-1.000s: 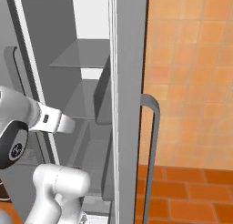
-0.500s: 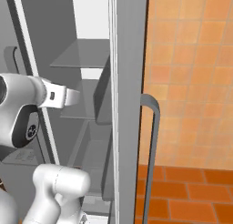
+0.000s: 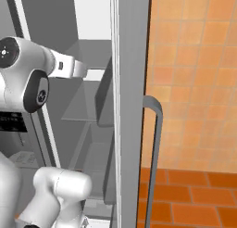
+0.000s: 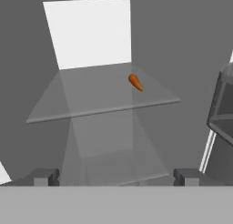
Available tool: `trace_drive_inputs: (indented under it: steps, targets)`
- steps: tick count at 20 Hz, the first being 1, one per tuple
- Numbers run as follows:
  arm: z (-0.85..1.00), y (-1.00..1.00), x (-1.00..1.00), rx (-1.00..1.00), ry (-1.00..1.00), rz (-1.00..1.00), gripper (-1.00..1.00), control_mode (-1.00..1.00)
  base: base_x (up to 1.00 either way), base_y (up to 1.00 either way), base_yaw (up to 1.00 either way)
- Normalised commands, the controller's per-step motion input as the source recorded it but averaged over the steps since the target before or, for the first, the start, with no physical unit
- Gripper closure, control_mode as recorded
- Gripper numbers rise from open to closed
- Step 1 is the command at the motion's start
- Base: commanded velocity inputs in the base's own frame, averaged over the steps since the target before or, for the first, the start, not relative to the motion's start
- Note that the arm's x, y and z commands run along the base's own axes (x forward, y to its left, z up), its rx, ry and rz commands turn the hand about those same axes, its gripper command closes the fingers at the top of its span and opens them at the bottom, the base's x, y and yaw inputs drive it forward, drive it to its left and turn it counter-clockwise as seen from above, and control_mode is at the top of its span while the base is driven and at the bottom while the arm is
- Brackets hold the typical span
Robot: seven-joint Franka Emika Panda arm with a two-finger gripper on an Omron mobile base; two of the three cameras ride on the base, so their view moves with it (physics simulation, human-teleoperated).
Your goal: Place one carrot and one fish in each tupperware on the nearby counter, to pack two identical lunches.
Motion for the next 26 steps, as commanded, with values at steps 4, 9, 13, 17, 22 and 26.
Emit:
trace_drive_inputs:
  steps: [4, 9, 13, 17, 22, 26]
  targets:
    - [0.0, -0.03, 0.71, 0.0, 0.11, 0.0, -1.0, -1.0, 0.0, 0.0, 0.0]
    - [-0.04, -0.17, 0.79, -0.02, 0.19, 0.02, -1.0, -1.0, 0.0, 0.0, 0.0]
    - [-0.22, -0.38, 0.83, -0.05, 0.05, 0.07, -1.0, -1.0, 0.0, 0.0, 0.0]
    - [-0.22, -0.32, 0.98, -0.01, 0.05, 0.06, -1.0, -1.0, 0.0, 0.0, 0.0]
    - [-0.12, -0.04, 1.0, 0.0, 0.14, 0.1, -1.0, -1.0, 0.0, 0.0, 0.0]
    - [0.0, -0.16, 0.96, 0.0, 0.05, 0.05, -1.0, -1.0, 0.0, 0.0, 0.0]
